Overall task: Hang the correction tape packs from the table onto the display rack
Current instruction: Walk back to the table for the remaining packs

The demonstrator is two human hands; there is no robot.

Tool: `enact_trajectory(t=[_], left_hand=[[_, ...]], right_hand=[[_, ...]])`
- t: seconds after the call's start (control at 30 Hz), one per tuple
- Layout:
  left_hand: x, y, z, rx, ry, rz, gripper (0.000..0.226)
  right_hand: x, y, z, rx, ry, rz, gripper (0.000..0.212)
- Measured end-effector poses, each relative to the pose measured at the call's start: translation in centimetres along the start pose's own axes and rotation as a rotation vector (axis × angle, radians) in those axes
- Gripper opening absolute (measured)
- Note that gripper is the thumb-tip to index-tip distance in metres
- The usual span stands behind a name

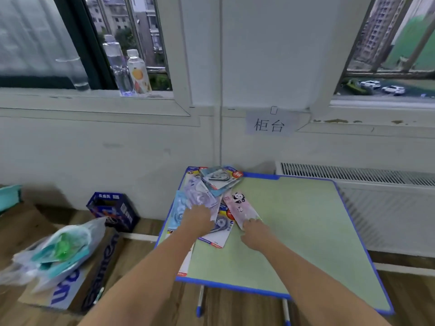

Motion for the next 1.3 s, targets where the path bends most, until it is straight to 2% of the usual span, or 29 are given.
enact_trajectory(t=[0.17,0.27,0.47,0.53,0.73,0.9,1.03,1.13,1.2,1.3], left_hand=[[-0.4,1.1,-6.3,0.047,0.048,-0.012,0.036],[-1.5,1.8,-9.8,0.051,0.067,0.003,0.035],[-3.2,4.0,-17.7,-0.031,0.073,0.041,0.042],[-3.2,4.7,-19.5,-0.074,0.065,0.081,0.044],[-1.5,5.0,-22.6,-0.204,-0.041,0.236,0.063],[-0.9,4.6,-23.2,-0.265,-0.044,0.306,0.076],[-1.7,4.7,-23.5,-0.264,-0.075,0.242,0.089],[-2.3,4.8,-23.0,-0.242,-0.057,0.255,0.093],[-2.6,4.9,-22.6,-0.194,-0.069,0.365,0.094],[-3.1,5.7,-21.1,-0.123,-0.17,0.554,0.1]], right_hand=[[-0.4,1.8,-4.5,0.072,0.016,-0.072,0.046],[-0.8,3.0,-7.3,0.124,0.029,-0.123,0.055],[-0.2,6.1,-10.7,0.235,-0.012,-0.248,0.075],[-0.1,7.3,-11.4,0.253,-0.021,-0.261,0.076],[-1.0,11.4,-12.6,0.361,-0.022,-0.337,0.074],[-1.5,14.0,-13.1,0.479,0.018,-0.397,0.079],[-1.3,14.6,-12.8,0.541,0.024,-0.449,0.084],[-1.3,14.7,-12.0,0.589,0.072,-0.604,0.072],[-1.5,14.7,-11.1,0.603,0.135,-0.767,0.052],[-2.2,14.2,-9.2,0.622,0.249,-0.886,0.041]])
Point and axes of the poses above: each hand's wrist, its own z-axis away from the middle knuckle, its own x-axis out of the palm, y = z × x, the point moved 3 cm from there along -z, towards the middle knuckle, and after that the axes turned 10 degrees about -x, right-handed, at the moved point
